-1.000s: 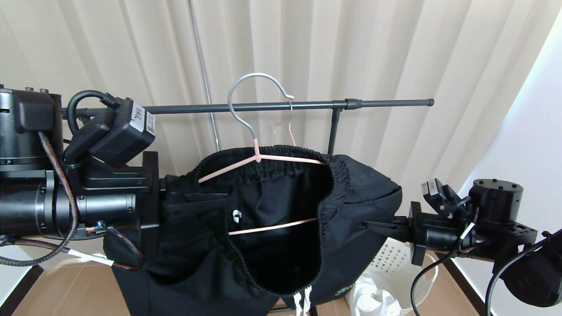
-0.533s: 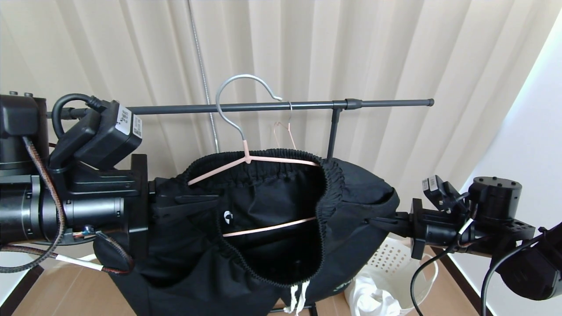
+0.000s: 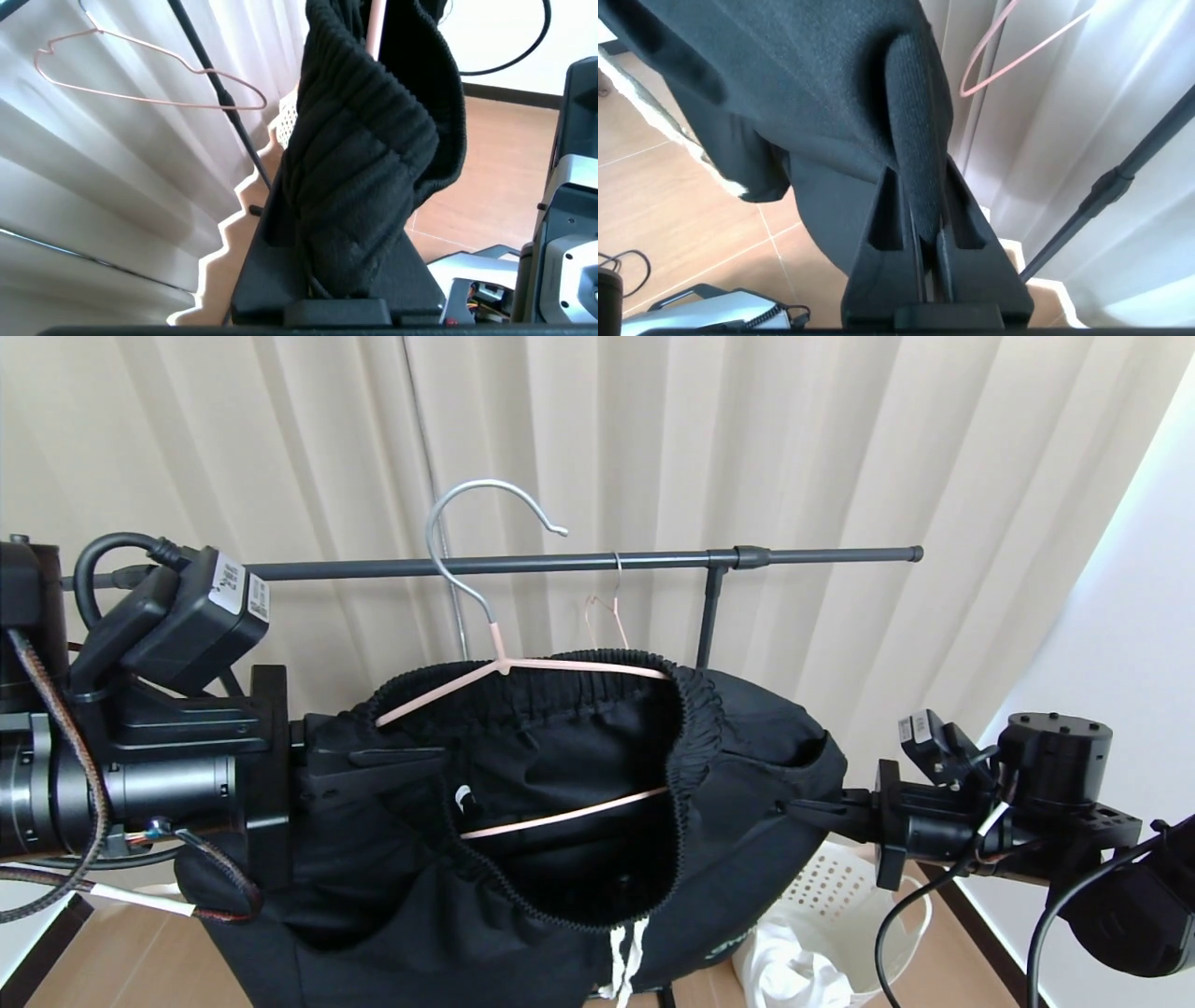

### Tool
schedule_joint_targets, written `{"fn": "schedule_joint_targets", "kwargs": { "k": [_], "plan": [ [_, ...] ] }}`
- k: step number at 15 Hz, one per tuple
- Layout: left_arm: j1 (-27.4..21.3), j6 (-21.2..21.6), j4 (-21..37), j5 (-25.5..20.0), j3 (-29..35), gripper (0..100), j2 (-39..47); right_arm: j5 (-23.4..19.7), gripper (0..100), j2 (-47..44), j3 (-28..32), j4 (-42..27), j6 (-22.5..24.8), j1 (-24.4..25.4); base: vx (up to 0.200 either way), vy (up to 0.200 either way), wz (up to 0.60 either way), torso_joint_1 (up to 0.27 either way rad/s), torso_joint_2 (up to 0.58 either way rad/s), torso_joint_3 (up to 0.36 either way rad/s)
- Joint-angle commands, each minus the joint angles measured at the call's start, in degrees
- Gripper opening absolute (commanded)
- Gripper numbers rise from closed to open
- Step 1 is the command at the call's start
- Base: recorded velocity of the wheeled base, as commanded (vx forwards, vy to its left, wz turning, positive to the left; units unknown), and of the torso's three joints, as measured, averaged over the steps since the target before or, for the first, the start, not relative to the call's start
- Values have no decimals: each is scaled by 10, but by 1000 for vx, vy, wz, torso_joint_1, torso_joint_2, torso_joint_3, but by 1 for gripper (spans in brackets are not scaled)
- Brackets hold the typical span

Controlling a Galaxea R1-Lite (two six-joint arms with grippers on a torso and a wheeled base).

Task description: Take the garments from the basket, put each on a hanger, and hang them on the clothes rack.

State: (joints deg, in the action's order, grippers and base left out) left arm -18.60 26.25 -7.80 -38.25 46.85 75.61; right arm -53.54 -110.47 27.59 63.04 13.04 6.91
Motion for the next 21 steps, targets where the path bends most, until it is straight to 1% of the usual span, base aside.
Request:
{"fn": "schedule_joint_targets", "kwargs": {
  "k": [1, 3, 4, 8, 10, 12, 13, 14, 16, 18, 21],
  "plan": [
    [1, -3, 0, 0, 0, 0, 2, 2, 0, 15, -7, -3, 1, 2, 0, 0, 0, 0, 0, 0],
    [4, -14, 0, 1, 2, 0, 3, 3, 0, 15, -9, 2, 6, 2, 0, 0, 0, 0, 0, 0],
    [7, -17, 0, 1, 2, 0, 3, 2, 100, 17, -8, 2, 6, 2, 0, 0, 0, 0, 0, 0],
    [30, -20, 0, 1, -14, 0, 29, 2, 100, 72, -25, 2, 7, 6, 0, 0, 0, 0, 0, 0],
    [30, -17, 0, 3, -33, 0, 52, 2, 100, 102, -33, 2, 6, 20, 0, 0, 0, 0, 0, 0],
    [30, -15, -1, 19, -40, 0, 69, 3, 100, 118, -37, 2, 6, 27, 0, 0, 0, 0, 0, 0],
    [30, -16, 0, 34, -41, 0, 82, 5, 100, 127, -38, 2, 5, 33, 0, 0, 0, 0, 0, 0],
    [30, -16, -1, 54, -40, 0, 100, 19, 100, 135, -39, 2, 5, 35, 0, 0, 0, 0, 0, 0],
    [30, -16, -1, 78, -40, 0, 119, 39, 100, 141, -39, 2, 5, 47, 0, 0, 0, 0, 0, 0],
    [26, -16, -5, 99, -40, 0, 140, 41, 100, 141, -39, 2, 5, 47, 0, 0, 0, 0, 0, 0],
    [26, -16, -27, 136, -44, 0, 169, 43, 100, 137, -39, 2, 5, 47, 0, 0, 0, 0, 0, 0]
  ]
}}
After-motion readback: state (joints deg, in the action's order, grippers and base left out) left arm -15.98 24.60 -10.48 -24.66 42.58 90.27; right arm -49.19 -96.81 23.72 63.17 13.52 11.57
